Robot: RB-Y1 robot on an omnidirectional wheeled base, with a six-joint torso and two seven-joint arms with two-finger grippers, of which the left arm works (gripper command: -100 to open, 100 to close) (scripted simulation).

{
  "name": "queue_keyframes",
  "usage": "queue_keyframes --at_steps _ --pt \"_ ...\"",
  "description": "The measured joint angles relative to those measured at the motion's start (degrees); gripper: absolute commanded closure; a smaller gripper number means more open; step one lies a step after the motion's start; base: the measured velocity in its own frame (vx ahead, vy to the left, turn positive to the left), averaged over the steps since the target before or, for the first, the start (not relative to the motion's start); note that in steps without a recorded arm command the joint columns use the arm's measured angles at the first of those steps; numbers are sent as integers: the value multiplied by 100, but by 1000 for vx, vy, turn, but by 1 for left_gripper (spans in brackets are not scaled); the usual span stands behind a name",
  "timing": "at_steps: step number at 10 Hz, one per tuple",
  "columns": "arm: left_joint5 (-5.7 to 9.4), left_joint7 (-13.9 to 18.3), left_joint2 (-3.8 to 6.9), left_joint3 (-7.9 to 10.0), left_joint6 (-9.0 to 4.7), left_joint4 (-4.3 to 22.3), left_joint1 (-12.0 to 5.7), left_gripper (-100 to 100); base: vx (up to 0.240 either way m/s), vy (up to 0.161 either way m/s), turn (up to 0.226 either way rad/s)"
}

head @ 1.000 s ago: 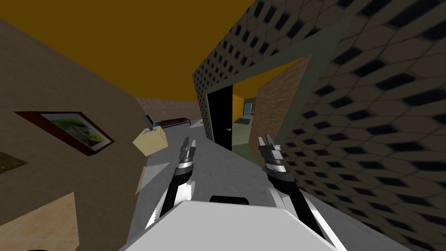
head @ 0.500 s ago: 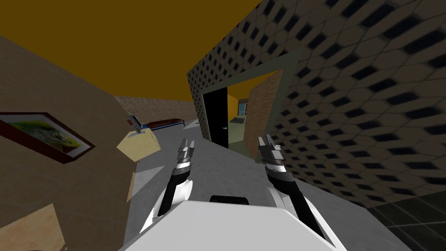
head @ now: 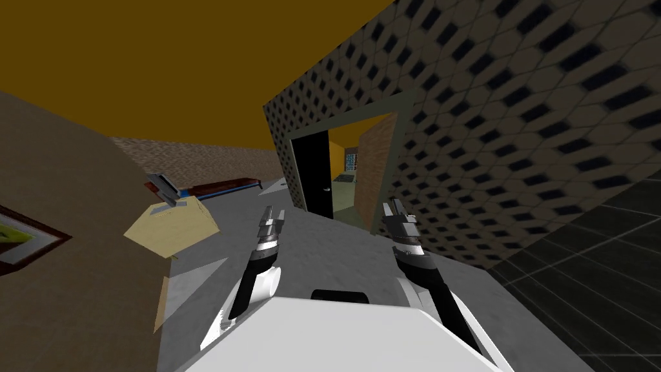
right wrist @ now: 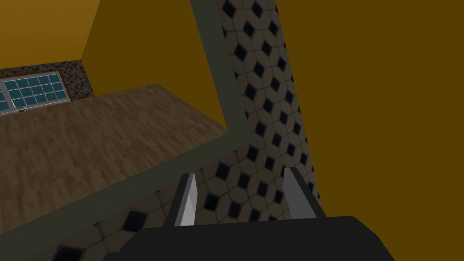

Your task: Push the door open

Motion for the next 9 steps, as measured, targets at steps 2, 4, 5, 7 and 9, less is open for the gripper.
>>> queue_keyframes --at_steps 2,4,5,7,9 --pt "71 219 63 166 -30 128 -64 -100 -50 45 -248" --pt "137 441 98 317 -33 192 -85 -100 -9 64 -208" --pt "171 548 118 395 -51 250 -109 -100 -2 60 -189" --pt "246 776 170 559 -128 402 -136 -100 -10 71 -205" --pt "327 1008 228 734 -171 512 -175 -100 -13 70 -215"
